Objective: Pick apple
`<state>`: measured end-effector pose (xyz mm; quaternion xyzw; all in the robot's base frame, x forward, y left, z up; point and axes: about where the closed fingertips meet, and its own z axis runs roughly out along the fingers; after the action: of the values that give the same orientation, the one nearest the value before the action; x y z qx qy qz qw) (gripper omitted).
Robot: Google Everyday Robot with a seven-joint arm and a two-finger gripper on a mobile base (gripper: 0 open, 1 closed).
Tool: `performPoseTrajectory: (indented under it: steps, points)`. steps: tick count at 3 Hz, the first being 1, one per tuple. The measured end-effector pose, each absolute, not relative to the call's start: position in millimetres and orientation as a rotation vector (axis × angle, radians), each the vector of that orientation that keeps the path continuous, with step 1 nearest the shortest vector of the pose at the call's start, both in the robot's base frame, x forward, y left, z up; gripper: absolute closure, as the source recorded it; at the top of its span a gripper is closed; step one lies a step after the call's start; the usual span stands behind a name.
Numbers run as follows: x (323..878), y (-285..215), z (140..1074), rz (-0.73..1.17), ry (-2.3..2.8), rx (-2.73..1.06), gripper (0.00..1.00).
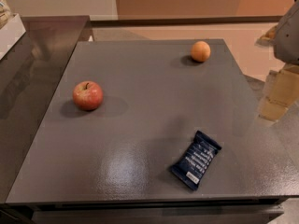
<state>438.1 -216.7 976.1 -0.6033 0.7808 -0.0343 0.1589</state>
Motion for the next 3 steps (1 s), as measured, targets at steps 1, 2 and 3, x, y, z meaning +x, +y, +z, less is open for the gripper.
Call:
performPoseTrajectory:
  steps: [1,2,3]
  points:
    - [438,-217,976,-0.098,2.232,-1.725,0.0]
    - [446,-197,977,0.002,2.183,-1.726,0.0]
    - [462,-154,975,0.155,2.094,-1.743,0.0]
